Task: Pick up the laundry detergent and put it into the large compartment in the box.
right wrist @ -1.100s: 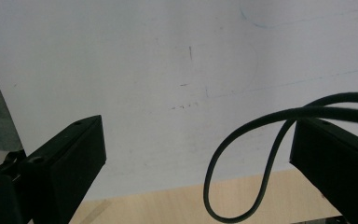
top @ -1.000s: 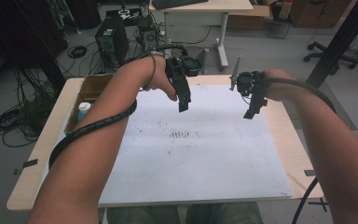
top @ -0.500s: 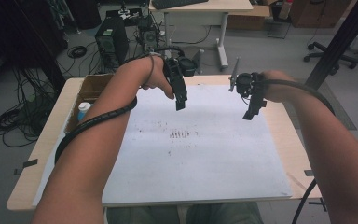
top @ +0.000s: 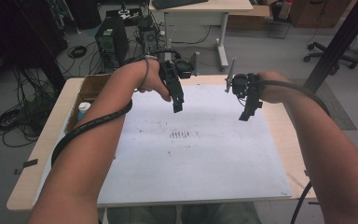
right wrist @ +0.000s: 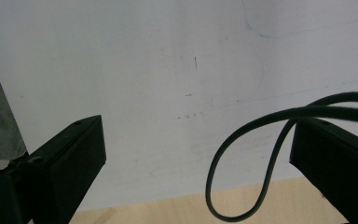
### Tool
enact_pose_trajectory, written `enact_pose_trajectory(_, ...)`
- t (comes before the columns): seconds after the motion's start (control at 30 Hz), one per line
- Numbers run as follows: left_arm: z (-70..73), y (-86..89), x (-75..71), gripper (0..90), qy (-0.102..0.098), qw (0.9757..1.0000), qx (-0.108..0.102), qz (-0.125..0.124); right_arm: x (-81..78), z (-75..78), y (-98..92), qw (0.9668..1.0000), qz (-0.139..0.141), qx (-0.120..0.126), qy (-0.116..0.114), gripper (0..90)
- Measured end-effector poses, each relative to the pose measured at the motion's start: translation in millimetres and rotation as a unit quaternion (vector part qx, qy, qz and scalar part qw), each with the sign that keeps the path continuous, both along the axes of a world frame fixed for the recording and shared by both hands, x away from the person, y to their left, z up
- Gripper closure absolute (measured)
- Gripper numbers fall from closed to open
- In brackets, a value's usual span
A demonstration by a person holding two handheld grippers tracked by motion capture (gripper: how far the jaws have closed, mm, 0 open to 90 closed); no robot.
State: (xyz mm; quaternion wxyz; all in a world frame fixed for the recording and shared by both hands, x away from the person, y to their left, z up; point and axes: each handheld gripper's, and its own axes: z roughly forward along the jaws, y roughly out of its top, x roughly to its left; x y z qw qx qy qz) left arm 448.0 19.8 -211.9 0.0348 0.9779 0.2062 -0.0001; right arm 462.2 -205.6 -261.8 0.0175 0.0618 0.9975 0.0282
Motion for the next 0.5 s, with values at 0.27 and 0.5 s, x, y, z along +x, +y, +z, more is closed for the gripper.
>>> enact_pose_trajectory(0.27,5.3,3.2,-5.4,7.2,-0.002,1.0000,0.000,-0.002,-2.9,5.8,1.2,1.0000,-0.001,-0.002,-0.006,3.0)
enact_pose_trajectory(0.5,3.3,2.9,-7.8,7.3,0.002,1.0000,0.003,-0.005,-3.5,9.1,-5.4,0.9999,-0.007,-0.002,-0.009,3.0)
